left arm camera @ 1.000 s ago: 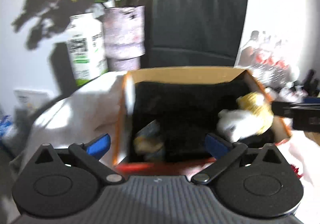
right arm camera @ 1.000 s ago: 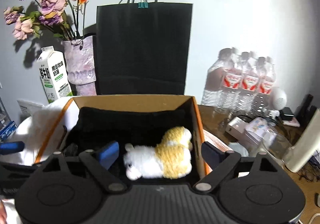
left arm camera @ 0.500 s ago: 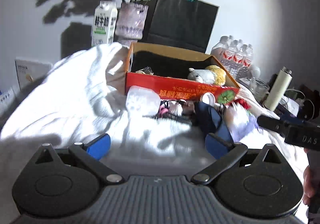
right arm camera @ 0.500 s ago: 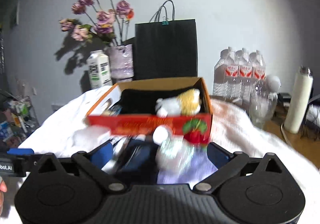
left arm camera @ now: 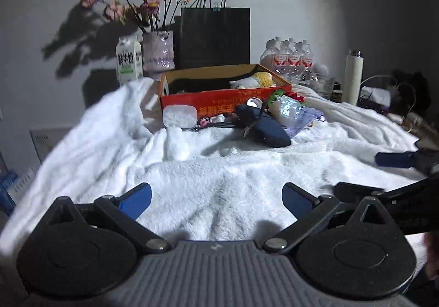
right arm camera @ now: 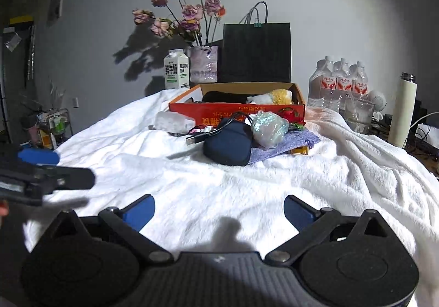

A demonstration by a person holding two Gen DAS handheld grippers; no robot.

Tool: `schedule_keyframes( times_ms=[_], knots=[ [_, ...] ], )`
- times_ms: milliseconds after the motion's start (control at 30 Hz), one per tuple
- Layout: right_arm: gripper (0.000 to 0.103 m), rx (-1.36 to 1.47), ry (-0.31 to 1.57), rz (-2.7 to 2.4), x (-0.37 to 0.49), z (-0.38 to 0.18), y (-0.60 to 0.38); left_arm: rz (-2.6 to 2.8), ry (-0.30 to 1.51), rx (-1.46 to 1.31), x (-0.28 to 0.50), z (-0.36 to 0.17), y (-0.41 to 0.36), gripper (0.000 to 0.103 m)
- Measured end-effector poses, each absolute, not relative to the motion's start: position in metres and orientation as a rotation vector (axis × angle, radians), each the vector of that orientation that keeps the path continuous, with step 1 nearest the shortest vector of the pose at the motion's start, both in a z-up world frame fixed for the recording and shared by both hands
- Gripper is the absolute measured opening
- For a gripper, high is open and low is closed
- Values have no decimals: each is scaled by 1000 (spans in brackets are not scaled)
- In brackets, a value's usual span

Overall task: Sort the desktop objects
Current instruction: 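Withdraw both tools from the box back over the towel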

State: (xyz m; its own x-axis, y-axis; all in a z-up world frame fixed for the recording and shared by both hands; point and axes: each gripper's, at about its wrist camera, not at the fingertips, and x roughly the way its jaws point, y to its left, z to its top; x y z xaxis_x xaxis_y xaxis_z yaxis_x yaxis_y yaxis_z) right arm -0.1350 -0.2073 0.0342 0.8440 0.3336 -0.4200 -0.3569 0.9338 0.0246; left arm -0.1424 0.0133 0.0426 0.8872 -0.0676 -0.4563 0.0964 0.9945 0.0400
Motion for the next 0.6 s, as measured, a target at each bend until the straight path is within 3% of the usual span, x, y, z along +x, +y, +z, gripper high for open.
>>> schedule_keyframes(
  times_ms=[300,600],
  knots=[
    [100,-52,410,306,-125,30,-207,-76,586,10,-119,7,20,103],
    [100,-52,424,307,-107,28,-201,-50,607,-44,-93,6,32,103]
  ],
)
